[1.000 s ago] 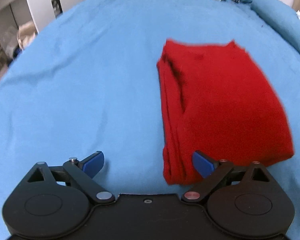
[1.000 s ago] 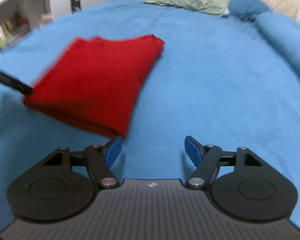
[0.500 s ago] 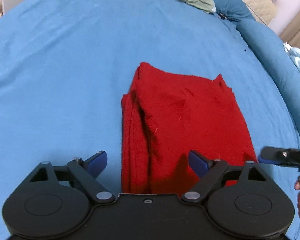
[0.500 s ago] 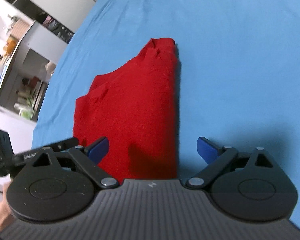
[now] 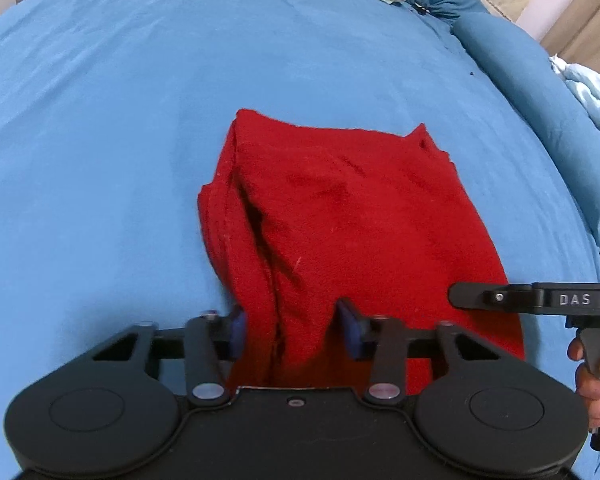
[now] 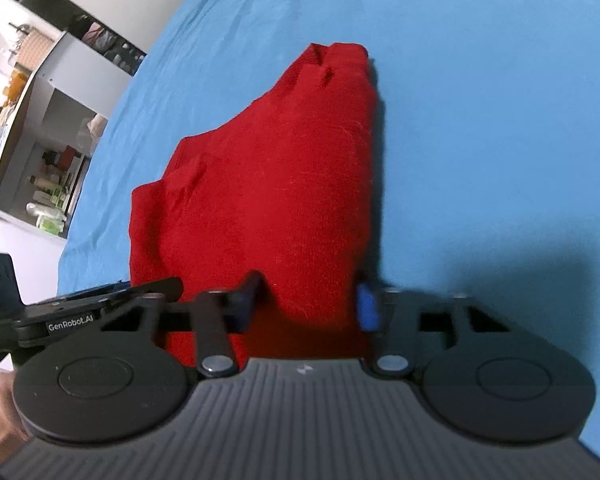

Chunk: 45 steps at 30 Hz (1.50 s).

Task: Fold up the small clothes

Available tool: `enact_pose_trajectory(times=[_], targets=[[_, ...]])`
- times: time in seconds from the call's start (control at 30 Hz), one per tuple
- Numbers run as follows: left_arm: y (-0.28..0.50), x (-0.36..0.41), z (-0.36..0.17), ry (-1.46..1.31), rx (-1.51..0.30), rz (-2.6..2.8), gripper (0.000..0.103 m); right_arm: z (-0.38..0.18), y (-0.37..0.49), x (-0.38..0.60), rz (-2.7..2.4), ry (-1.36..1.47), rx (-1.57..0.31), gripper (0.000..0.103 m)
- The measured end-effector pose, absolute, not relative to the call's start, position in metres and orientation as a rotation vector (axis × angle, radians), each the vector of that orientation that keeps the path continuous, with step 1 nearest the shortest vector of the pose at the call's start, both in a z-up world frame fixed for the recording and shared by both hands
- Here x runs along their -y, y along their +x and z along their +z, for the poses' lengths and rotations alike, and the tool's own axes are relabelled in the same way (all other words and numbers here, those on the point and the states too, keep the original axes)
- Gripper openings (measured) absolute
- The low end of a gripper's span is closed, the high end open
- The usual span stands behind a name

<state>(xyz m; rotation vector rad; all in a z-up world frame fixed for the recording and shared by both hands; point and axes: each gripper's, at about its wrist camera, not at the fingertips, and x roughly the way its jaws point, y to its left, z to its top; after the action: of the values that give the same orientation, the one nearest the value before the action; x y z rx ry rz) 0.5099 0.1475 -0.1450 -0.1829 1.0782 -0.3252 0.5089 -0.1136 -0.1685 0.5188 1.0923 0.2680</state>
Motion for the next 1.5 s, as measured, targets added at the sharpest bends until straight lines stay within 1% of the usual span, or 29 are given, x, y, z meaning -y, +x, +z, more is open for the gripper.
enact_pose_trajectory(times=[0.03,0.1,0.27,0.37,0.47,0.53,0.6,0.7,0.77,0.83,0.93,0.97,1.0,1.03,1.07,1.13,1.17,1.23,1.27,1.4,1.5], targets=[[0.508,-0.147,-0.141,-0.177,-1.071,-0.322,0.029,-0.166,0.508,0.112,0.272,0.512,-1.084,0.045],[0.503,-0.145,-0.131,-0.171,-1.062,-0.307,0.024,-0.156,0.504,0.109,0.288,0.495,-1.057,0.042],[0.476,-0.132,-0.091,-0.152,-1.01,-0.35,0.023,-0.115,0.484,0.112,0.32,0.526,-0.975,0.04],[0.442,-0.114,-0.062,-0.128,-0.991,-0.392,0.023,-0.083,0.454,0.13,0.322,0.512,-0.951,0.04],[0.403,-0.089,-0.049,-0.124,-0.992,-0.433,0.023,-0.057,0.41,0.16,0.294,0.523,-0.962,0.04],[0.376,-0.065,-0.053,-0.112,-1.011,-0.451,0.023,-0.052,0.376,0.182,0.26,0.533,-0.981,0.04],[0.352,-0.043,-0.071,-0.118,-1.042,-0.458,0.023,-0.058,0.347,0.2,0.219,0.517,-1.008,0.041],[0.33,-0.016,-0.112,-0.144,-1.135,-0.455,0.023,-0.094,0.313,0.223,0.129,0.497,-1.059,0.043],[0.316,-0.001,-0.125,-0.072,-1.126,-0.409,0.024,-0.123,0.296,0.236,0.067,0.495,-1.094,0.044],[0.311,0.002,-0.125,-0.042,-1.096,-0.394,0.028,-0.141,0.285,0.246,0.064,0.525,-1.091,0.045],[0.309,0.003,-0.117,0.0,-1.061,-0.371,0.039,-0.138,0.281,0.249,0.078,0.538,-1.057,0.051],[0.308,0.007,-0.114,0.014,-1.048,-0.356,0.052,-0.133,0.281,0.244,0.081,0.511,-1.043,0.057],[0.304,0.006,-0.111,0.028,-1.027,-0.342,0.07,-0.127,0.281,0.241,0.088,0.487,-1.032,0.062],[0.3,0.005,-0.106,0.039,-1.0,-0.327,0.078,-0.12,0.281,0.24,0.094,0.468,-1.021,0.074],[0.296,0.002,-0.102,0.048,-0.969,-0.306,0.086,-0.115,0.279,0.238,0.093,0.45,-1.009,0.082],[0.299,0.005,-0.101,0.069,-0.944,-0.271,0.086,-0.104,0.274,0.236,0.094,0.406,-0.972,0.083],[0.299,0.005,-0.105,0.082,-0.943,-0.25,0.086,-0.102,0.272,0.235,0.088,0.381,-0.967,0.086],[0.297,0.003,-0.117,0.1,-0.935,-0.214,0.086,-0.096,0.275,0.238,0.061,0.317,-0.96,0.09],[0.297,0.003,-0.127,0.101,-0.927,-0.198,0.086,-0.098,0.272,0.24,0.057,0.286,-0.95,0.09],[0.297,0.002,-0.158,0.08,-0.894,-0.186,0.088,-0.128,0.265,0.245,0.041,0.188,-0.938,0.09],[0.293,0.001,-0.167,0.068,-0.838,-0.182,0.09,-0.147,0.258,0.249,0.054,0.174,-0.893,0.092]])
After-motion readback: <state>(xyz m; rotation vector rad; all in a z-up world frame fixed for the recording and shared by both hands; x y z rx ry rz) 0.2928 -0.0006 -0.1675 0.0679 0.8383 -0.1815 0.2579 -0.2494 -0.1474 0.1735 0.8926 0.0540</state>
